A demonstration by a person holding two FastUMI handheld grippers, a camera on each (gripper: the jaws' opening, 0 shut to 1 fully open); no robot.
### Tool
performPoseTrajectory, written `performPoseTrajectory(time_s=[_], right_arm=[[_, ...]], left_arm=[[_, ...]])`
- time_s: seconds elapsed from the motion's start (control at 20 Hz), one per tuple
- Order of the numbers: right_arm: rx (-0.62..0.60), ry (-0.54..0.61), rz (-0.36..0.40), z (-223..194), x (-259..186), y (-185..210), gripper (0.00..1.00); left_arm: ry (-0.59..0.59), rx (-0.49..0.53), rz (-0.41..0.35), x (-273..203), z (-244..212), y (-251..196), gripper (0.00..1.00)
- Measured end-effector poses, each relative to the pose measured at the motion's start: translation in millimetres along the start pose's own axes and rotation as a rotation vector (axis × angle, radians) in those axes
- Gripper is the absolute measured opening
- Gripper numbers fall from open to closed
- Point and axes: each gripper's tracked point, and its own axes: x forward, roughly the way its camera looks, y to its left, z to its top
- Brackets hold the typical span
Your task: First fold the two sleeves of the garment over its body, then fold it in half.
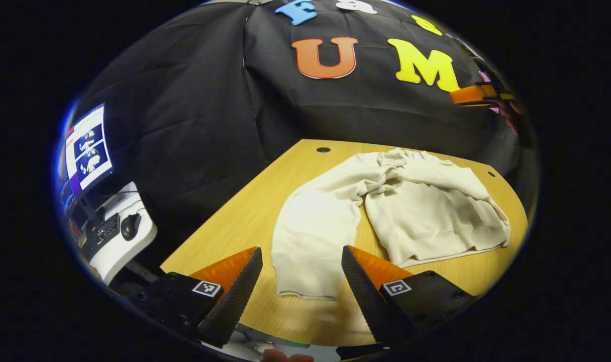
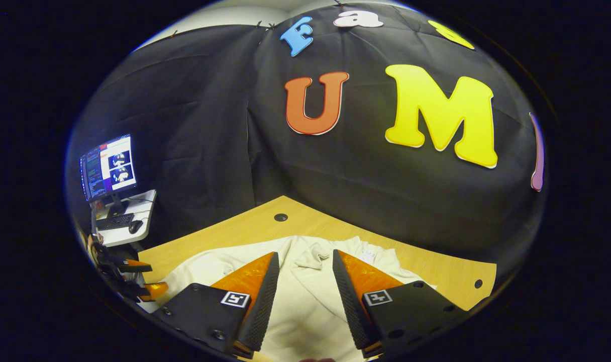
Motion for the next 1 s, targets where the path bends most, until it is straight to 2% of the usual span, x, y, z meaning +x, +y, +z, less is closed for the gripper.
performPoseTrajectory(time_s=[0.3,0.55,0.7,0.75,0.8,0.85,1.0], right_arm=[[-0.017,0.029,-0.076,-11.2,-43.0,-27.5,0.65],[-0.01,0.034,-0.086,-14.5,-62.4,-27.5,0.67],[0.009,0.035,-0.094,-18.2,-73.5,-29.1,0.68],[0.006,0.037,-0.098,-19.2,-77.0,-30.8,0.68],[-0.009,0.04,-0.109,-22.9,-80.5,-33.3,0.67],[-0.022,0.037,-0.121,-24.0,-84.7,-37.4,0.67],[-0.027,0.022,-0.148,-22.3,-97.9,-48.0,0.67]], left_arm=[[0.087,0.017,-0.007,28.7,-29.8,1.0,1.0],[0.104,-0.071,-0.042,32.5,-33.6,-0.8,1.0],[0.126,-0.061,-0.051,31.1,-34.1,-3.6,1.0],[0.128,-0.073,-0.055,31.7,-33.1,-5.9,0.9],[0.128,-0.081,-0.052,33.9,-33.3,-5.8,0.87],[0.13,-0.084,-0.055,33.1,-33.1,-6.1,0.6],[0.137,-0.108,-0.068,32.1,-31.6,-6.7,0.4]])
